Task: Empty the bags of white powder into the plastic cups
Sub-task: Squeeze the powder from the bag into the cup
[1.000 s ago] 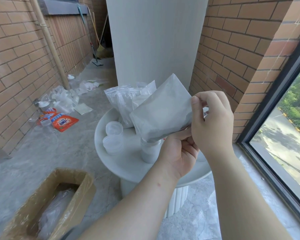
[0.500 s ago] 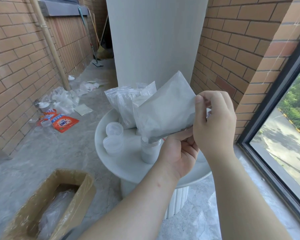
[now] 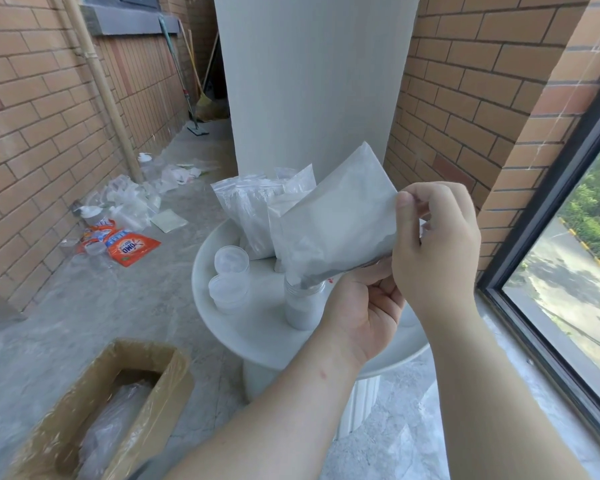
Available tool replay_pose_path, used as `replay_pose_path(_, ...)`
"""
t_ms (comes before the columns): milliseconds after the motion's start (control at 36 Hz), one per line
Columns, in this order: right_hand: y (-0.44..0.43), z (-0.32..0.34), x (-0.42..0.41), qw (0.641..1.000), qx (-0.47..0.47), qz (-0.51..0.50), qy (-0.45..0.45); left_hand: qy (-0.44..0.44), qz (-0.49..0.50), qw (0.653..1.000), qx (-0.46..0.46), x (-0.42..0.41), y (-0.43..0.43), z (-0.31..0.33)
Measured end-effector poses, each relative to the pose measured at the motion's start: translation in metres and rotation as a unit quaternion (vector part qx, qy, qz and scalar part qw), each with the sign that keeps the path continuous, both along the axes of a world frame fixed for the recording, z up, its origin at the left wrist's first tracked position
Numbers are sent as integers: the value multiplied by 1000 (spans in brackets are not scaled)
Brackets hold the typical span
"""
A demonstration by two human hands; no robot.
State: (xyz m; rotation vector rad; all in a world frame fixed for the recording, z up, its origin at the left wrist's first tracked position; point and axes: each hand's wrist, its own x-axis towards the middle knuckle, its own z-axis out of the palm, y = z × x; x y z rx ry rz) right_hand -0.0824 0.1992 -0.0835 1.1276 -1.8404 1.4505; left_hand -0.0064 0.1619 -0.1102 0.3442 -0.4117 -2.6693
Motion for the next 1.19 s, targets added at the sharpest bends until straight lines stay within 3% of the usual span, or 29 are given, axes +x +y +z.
replay_pose_path(1194,4,3,-5,999,23,20,14,21,7,1000,-4,-2,-1,-2)
